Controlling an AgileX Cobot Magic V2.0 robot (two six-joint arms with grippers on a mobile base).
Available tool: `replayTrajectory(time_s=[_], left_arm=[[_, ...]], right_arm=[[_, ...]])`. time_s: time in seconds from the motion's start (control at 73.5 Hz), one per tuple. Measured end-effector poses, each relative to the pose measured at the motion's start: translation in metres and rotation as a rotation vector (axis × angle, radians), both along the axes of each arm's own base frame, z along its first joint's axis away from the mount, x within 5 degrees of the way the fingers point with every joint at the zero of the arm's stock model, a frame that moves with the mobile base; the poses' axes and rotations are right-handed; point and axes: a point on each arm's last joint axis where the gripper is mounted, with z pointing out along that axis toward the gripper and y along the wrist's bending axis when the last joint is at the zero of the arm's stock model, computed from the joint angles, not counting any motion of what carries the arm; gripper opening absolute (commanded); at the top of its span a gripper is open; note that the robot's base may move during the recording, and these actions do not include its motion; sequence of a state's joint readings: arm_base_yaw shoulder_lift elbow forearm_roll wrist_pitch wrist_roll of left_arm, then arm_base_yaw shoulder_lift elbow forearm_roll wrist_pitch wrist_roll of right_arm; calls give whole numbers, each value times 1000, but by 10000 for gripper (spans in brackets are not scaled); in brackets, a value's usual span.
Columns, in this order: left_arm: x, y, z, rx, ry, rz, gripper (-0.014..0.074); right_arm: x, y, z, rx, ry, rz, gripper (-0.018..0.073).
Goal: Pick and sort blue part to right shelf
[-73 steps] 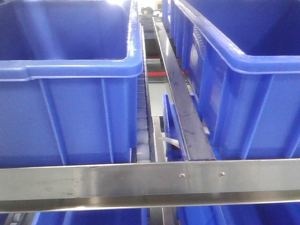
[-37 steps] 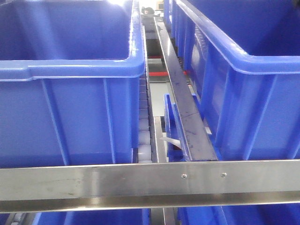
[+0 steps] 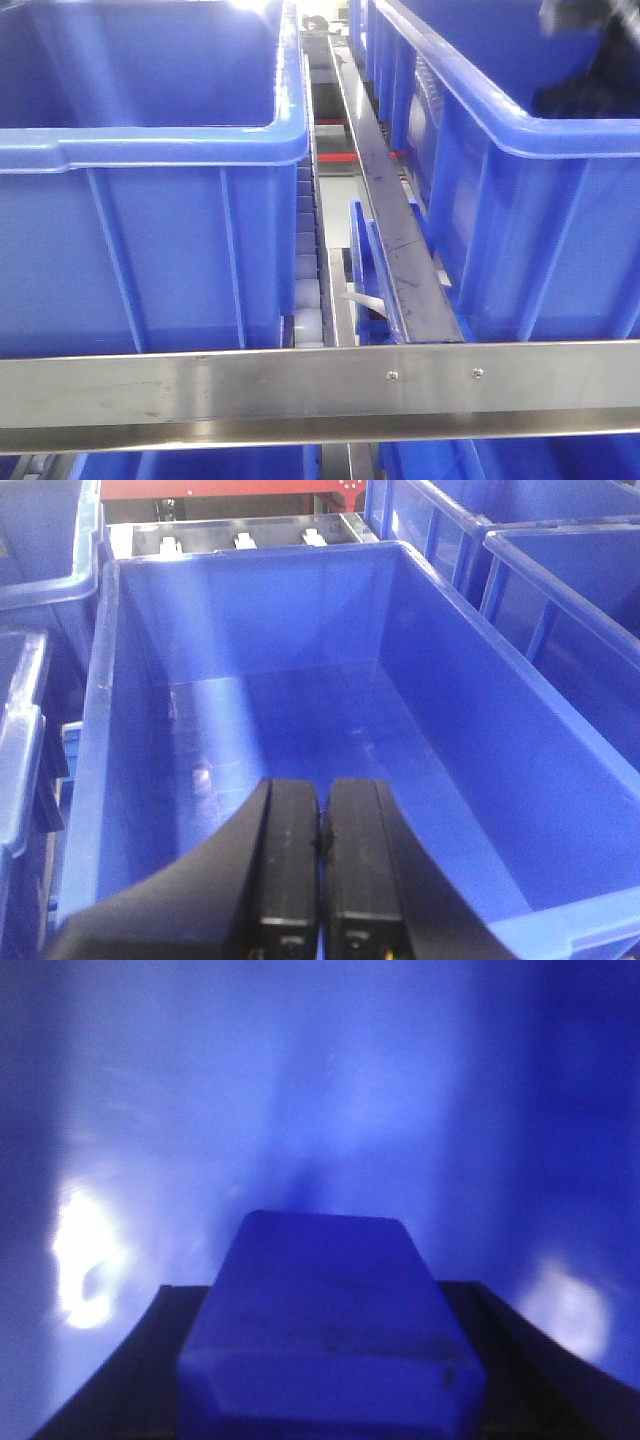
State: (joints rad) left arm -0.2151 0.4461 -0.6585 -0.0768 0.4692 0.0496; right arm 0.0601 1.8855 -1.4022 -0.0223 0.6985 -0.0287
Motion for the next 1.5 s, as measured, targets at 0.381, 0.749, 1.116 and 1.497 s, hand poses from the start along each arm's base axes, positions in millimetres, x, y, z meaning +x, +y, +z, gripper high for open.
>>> replayTrajectory(time_s=[0.381,0.749,1.116,1.497], left_arm=[[0,0,-1,-7,8,-3,127],[0,0,-1,-6,10,-3,127],[0,0,-1,-8,11,-4,127],[0,0,0,-11,-3,-3,127]], right_arm=[[4,0,-4,-1,0,2,620],[-40,-2,82,10,-177,3,237],[-159,-2,94,27,-323,30,88],[-277,-13,80,49,-617,33,88]])
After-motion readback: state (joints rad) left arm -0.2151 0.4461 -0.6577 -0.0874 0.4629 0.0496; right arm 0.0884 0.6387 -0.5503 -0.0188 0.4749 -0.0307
